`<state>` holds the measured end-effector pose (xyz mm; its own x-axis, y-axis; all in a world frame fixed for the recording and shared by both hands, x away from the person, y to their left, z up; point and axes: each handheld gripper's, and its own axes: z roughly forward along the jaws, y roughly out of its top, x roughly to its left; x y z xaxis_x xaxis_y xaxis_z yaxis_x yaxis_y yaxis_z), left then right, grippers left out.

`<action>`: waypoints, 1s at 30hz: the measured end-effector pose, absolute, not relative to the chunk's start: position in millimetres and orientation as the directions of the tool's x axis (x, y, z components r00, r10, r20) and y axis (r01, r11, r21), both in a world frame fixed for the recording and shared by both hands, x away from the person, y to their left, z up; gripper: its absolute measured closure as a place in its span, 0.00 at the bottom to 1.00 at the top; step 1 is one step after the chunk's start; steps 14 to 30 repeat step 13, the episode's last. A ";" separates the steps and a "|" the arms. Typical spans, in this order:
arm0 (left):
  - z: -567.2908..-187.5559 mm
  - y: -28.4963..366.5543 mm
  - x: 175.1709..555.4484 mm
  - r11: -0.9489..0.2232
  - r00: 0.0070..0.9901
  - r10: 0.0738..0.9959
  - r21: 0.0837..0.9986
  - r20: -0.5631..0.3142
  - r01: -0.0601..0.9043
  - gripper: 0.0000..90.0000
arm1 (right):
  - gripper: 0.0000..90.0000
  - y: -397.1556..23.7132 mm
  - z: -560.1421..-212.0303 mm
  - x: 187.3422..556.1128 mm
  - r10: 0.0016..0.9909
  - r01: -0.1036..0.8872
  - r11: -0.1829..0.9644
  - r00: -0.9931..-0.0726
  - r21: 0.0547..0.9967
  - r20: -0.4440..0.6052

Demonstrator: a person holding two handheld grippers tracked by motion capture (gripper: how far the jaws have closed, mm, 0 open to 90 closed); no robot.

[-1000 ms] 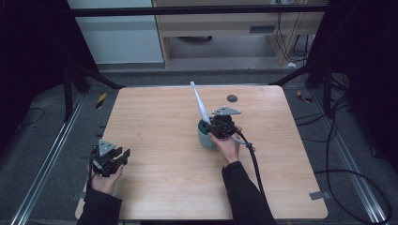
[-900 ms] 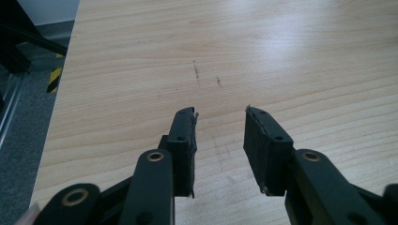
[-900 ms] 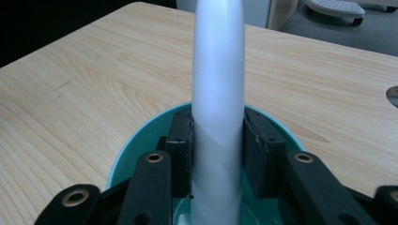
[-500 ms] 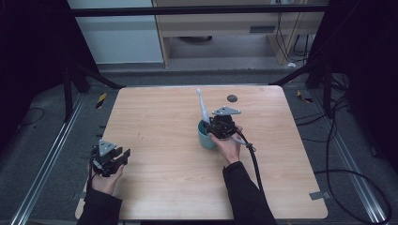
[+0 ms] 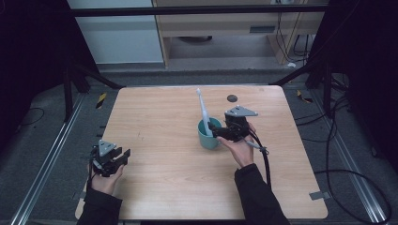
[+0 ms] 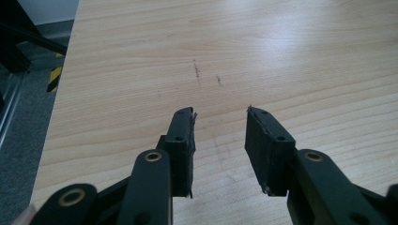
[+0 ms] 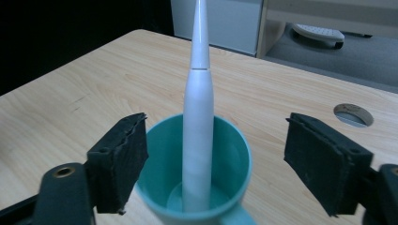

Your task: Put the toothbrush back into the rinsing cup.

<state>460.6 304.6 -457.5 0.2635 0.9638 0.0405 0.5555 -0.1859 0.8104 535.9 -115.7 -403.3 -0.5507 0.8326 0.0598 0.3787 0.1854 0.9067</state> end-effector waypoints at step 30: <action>-458.3 305.1 460.8 -0.184 0.260 0.965 0.808 0.039 0.560 0.62 | 0.18 -177.3 -416.5 478.7 0.873 0.413 0.190 -0.486 0.891 0.038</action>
